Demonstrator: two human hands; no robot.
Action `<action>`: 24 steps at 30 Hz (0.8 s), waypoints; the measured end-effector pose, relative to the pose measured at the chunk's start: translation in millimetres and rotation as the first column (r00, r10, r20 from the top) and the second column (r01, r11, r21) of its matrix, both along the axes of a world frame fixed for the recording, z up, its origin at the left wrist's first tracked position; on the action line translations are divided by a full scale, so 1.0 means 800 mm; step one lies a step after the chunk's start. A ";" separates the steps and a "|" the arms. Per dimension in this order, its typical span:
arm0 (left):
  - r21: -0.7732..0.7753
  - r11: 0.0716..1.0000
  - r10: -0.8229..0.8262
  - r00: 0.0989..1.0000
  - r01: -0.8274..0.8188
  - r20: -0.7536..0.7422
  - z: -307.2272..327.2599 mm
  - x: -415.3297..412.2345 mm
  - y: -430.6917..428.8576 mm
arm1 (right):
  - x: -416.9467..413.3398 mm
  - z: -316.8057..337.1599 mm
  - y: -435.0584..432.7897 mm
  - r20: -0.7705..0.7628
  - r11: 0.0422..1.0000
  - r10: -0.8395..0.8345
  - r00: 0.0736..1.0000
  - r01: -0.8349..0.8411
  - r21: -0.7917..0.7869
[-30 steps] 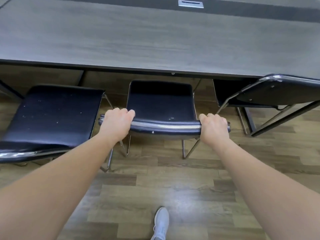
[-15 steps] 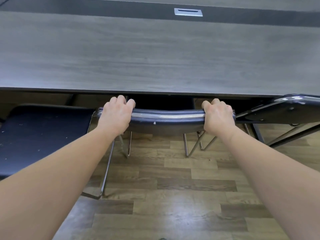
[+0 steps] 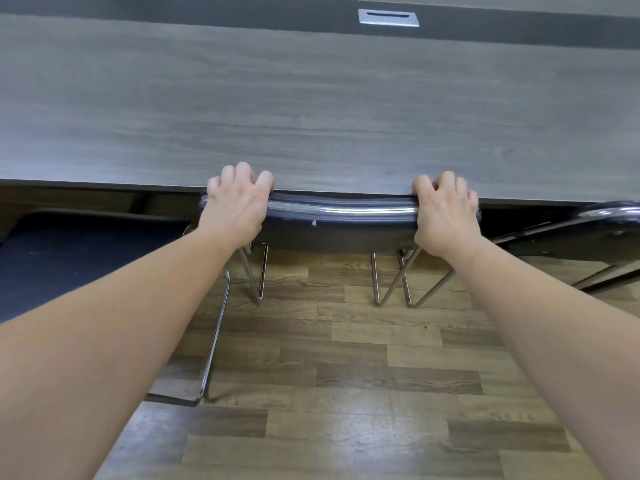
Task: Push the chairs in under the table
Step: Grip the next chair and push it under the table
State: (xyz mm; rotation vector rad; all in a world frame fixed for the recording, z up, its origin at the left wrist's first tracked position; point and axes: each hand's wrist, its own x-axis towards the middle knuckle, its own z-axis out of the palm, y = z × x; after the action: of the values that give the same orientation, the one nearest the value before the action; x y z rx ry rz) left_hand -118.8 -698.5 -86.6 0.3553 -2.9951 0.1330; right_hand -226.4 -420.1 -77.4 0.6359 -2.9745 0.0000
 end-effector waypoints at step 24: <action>-0.049 0.995 0.098 0.980 -0.091 0.175 0.036 0.004 0.013 | 0.011 0.027 0.000 0.129 0.997 0.011 0.992 -0.021 0.075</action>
State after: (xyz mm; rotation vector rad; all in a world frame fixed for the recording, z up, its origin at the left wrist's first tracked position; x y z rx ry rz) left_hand -115.8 -688.3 -57.9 0.5073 -3.1453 0.2466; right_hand -217.7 -420.3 -55.8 0.6944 -3.1067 -0.0752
